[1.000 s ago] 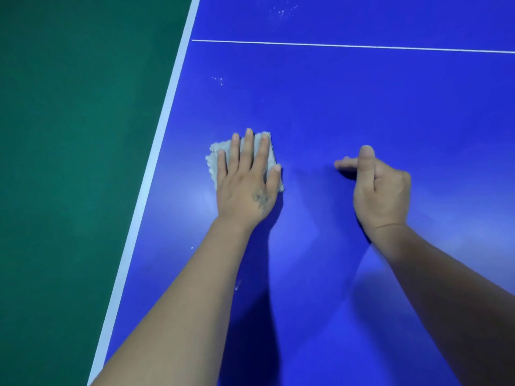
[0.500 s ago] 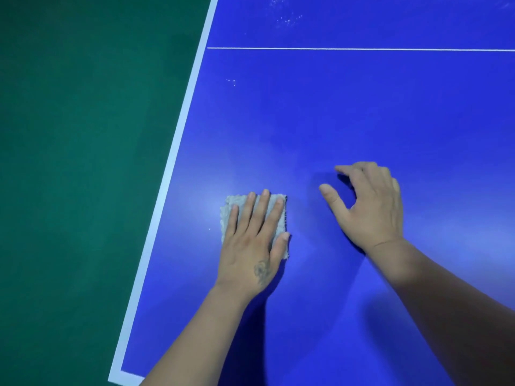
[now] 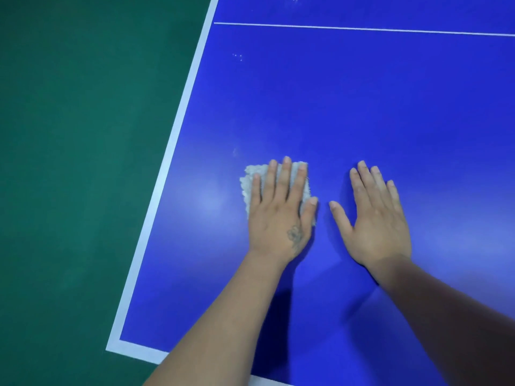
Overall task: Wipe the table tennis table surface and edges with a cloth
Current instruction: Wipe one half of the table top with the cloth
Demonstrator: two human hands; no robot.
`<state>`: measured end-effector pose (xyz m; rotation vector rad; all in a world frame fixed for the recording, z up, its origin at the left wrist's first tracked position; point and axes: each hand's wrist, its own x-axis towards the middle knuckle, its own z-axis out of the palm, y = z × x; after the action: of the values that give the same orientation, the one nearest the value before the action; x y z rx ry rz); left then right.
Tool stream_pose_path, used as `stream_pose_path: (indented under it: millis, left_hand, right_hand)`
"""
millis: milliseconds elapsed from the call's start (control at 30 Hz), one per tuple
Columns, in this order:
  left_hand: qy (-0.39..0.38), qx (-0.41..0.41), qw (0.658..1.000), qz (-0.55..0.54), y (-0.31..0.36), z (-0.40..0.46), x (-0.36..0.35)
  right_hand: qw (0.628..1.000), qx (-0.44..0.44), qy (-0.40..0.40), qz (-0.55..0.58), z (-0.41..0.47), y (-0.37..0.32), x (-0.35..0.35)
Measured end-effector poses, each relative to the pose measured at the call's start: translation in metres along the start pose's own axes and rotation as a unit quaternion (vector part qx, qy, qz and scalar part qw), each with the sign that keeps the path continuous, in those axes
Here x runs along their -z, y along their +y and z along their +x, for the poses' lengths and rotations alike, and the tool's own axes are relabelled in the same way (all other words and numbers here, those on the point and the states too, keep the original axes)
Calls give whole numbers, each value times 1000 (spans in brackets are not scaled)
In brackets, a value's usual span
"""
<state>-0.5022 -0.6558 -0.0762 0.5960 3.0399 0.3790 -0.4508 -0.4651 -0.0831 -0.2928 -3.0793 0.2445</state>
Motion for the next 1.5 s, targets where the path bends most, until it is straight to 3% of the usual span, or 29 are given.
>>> stream_pose_path:
  millis: [133, 300, 633, 800, 1000, 1167, 1367, 1500]
  left_hand:
    - [-21, -28, 999, -5, 4, -61, 5]
    - [-27, 12, 1000, 10, -41, -96, 17]
    - [27, 143, 989, 17, -86, 70, 6]
    - [27, 42, 999, 19, -47, 80, 0]
    - [-34, -65, 997, 16, -34, -23, 14]
    - [-40, 13, 999, 20, -86, -67, 30]
    - [14, 128, 991, 37, -94, 9, 17]
    - [13, 91, 996, 19, -56, 40, 3]
  right_hand:
    - [1000, -4, 4, 4, 1, 1, 0]
    - [1000, -6, 7, 9, 2, 0, 1]
    - [1000, -3, 28, 7, 1, 4, -3]
    - [999, 4, 40, 22, 3, 3, -4]
    - [999, 5, 37, 21, 3, 1, -3]
    - [1000, -1, 29, 11, 3, 2, -1]
    - [1000, -3, 28, 4, -1, 1, -1]
    - [999, -2, 32, 3, -1, -2, 0]
